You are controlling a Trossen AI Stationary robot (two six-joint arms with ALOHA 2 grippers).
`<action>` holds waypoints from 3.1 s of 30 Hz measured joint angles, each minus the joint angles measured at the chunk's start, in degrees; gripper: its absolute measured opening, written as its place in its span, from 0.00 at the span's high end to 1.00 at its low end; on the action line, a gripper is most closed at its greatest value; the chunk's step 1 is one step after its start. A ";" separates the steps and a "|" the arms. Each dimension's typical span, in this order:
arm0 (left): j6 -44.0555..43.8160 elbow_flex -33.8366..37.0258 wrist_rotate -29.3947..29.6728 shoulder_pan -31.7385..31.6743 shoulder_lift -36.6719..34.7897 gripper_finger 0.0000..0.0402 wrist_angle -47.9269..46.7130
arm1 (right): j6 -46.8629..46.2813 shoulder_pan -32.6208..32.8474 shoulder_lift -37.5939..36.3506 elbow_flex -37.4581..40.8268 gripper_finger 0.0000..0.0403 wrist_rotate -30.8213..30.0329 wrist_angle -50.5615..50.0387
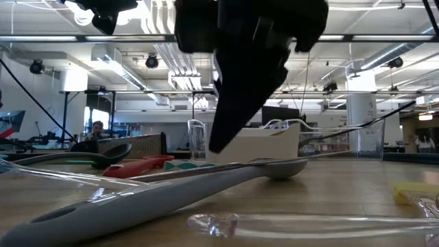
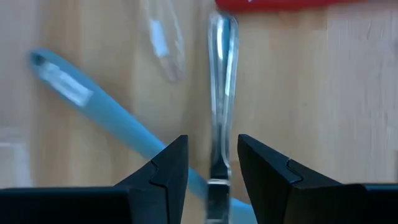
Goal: Pick & Place Kitchen Items
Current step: Put the silver table knife into the white bin
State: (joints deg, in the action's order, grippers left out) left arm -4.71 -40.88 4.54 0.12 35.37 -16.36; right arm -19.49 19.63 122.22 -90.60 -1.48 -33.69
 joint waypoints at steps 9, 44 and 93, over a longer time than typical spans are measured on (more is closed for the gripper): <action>0.00 -0.02 0.00 0.00 0.83 0.87 0.07 | 0.15 -0.49 2.94 -0.27 0.67 -0.15 -1.21; -0.24 0.00 -0.03 0.02 1.62 0.87 0.01 | -2.41 -3.18 -22.77 0.52 0.91 -15.30 -28.06; 8.03 -15.46 -27.73 0.00 46.19 0.87 52.29 | 34.23 1.41 -57.23 59.48 0.91 -16.66 93.73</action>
State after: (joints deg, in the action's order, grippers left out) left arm 3.32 -56.35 -23.20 0.12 81.57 35.93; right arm 14.74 21.04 64.99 -31.12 -18.14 60.04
